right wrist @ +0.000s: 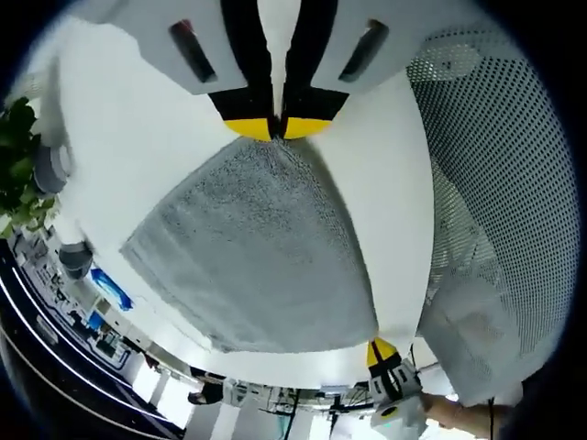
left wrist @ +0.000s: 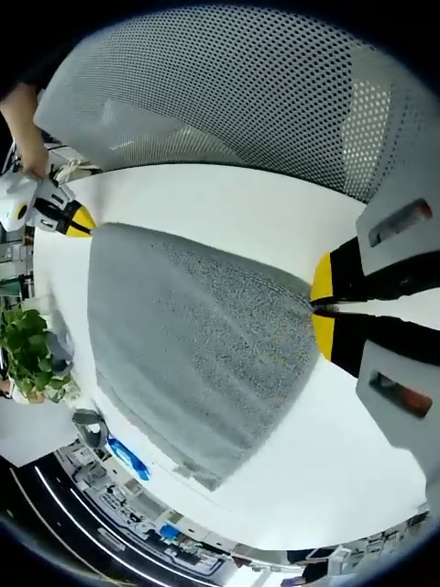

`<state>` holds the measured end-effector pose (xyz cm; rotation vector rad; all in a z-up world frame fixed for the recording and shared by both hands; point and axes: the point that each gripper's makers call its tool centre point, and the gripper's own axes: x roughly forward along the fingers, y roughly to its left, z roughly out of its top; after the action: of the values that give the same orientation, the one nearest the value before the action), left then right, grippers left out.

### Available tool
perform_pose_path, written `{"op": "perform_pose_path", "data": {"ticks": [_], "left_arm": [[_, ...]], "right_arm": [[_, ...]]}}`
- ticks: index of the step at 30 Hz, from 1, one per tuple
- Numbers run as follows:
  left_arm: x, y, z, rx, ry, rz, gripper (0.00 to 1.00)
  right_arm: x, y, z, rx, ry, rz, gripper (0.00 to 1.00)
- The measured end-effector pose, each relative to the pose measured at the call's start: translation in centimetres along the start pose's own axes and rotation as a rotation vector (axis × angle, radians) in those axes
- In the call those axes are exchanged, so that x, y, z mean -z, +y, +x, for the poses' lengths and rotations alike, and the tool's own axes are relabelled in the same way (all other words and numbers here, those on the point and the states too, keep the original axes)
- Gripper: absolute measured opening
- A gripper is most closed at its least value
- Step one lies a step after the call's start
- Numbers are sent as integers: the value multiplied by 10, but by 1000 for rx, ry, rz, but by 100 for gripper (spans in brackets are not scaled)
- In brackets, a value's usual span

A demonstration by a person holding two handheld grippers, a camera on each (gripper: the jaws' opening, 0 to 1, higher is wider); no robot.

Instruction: Fold the towel on the table until its edges align and the towel forms a compact rectangular stack.

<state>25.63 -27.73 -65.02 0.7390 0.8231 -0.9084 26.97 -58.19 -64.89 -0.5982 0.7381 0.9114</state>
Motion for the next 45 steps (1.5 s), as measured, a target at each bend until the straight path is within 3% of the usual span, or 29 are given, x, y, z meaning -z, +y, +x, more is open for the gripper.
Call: {"op": "perform_pose_path", "data": {"ticks": [8,17,23,26,33,45], "left_arm": [[-15,4,-20,-38,-67,-49,2],[-36,12,-46,-113,-145,-85,2],[-45,9,-68,-152,-176,-75,2],[-54,6,-80,-171,-220,-90,2],[-65,-9,-90,-202,-240,-82,2],[-59,-28,-113,-257,-287,-234,2]], "right_arm": [[-14,-7,-21,39,-132,180,0],[-28,-7,-45,83,-175,193,0],[-29,-2,-68,117,-168,175,0],[-28,0,-80,131,-179,204,0],[-30,8,-108,193,-203,286,0],[-24,41,-133,218,-192,346,0]]}}
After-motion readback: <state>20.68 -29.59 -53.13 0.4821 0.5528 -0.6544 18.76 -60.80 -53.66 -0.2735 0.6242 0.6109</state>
